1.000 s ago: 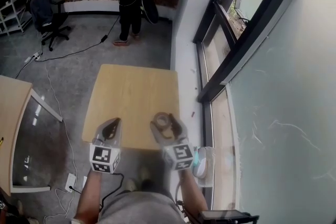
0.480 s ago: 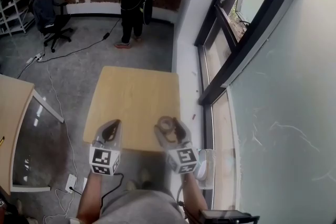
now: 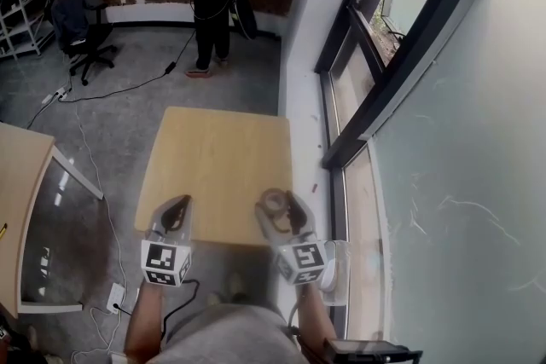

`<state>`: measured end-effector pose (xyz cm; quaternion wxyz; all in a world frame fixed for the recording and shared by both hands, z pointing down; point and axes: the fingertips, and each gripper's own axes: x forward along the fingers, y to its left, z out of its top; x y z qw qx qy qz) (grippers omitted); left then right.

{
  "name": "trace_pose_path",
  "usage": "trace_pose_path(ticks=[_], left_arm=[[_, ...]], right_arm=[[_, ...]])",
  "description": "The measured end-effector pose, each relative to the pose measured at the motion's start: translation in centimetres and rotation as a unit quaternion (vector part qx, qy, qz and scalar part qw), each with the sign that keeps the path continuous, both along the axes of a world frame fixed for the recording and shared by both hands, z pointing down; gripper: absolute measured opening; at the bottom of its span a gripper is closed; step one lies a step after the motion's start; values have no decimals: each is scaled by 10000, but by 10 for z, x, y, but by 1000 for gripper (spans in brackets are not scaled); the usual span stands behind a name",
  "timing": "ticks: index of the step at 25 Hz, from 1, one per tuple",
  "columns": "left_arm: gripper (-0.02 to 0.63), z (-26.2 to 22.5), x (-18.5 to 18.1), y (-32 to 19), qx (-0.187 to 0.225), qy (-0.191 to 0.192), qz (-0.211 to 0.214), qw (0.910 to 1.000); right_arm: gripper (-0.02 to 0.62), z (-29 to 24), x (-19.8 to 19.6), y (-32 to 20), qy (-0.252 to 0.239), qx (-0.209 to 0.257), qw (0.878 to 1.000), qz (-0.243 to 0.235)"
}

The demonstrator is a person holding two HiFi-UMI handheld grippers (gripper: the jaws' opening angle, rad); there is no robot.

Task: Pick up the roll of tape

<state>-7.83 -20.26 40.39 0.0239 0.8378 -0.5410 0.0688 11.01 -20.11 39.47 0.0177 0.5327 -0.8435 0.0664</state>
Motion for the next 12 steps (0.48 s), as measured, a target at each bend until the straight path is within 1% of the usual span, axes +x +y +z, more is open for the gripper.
trace_pose_path(ticks=[3, 12], left_arm=[[0, 0, 2, -1, 11, 12, 12, 10000], [0, -6, 2, -2, 51, 45, 43, 10000]], right_arm=[[339, 7, 2, 1, 56, -44, 10000, 2], [339, 2, -6, 0, 59, 5, 10000, -24]])
